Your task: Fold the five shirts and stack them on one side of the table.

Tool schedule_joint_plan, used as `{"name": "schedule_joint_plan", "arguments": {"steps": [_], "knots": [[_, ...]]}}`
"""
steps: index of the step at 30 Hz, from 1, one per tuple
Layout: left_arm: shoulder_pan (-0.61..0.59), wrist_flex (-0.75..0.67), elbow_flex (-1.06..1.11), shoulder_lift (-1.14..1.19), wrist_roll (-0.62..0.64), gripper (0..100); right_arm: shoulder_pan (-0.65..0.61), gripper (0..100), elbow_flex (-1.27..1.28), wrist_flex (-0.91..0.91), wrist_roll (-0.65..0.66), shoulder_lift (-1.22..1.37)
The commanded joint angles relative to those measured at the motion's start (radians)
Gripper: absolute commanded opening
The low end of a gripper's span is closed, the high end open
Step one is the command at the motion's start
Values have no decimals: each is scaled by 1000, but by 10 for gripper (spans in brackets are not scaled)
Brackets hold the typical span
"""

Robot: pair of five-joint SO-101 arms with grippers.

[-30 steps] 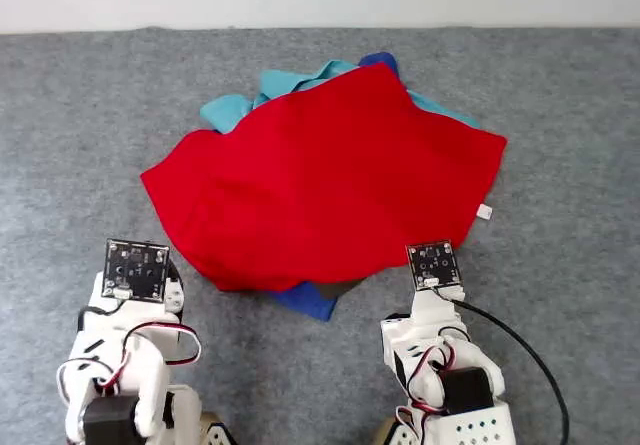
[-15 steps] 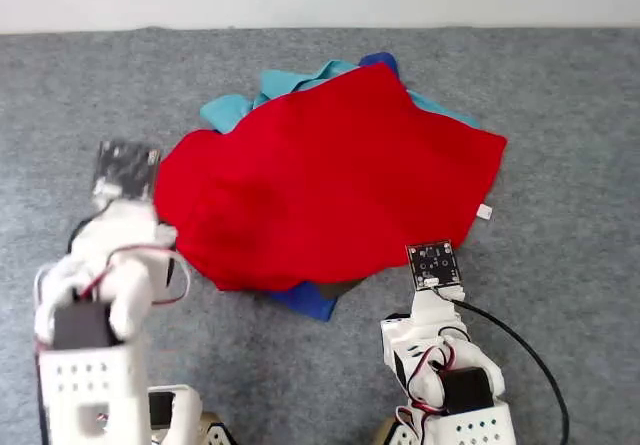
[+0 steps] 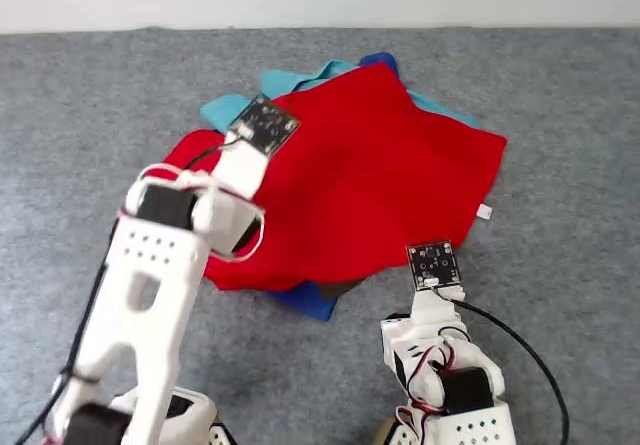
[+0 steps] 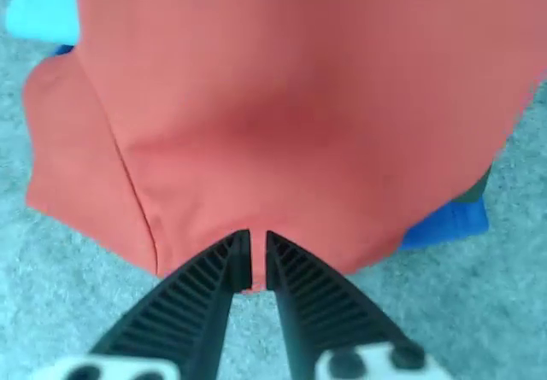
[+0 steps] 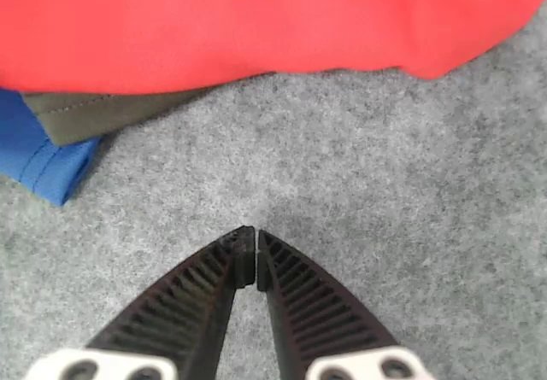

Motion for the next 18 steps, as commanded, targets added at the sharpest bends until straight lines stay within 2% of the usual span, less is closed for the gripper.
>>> {"name": "schedule_joint_plan", "arguments": {"steps": [1, 5, 8, 18], "knots": [[12, 54, -133, 115, -46, 75, 5, 10, 17, 7, 11, 2], [26, 103, -231, 247, -55, 254, 5, 10, 17, 7, 11, 2], [32, 123, -300, 341, -15, 331, 5, 10, 17, 7, 11, 2], [34, 118, -503, 715, -15, 344, 5, 10, 17, 7, 11, 2]]}}
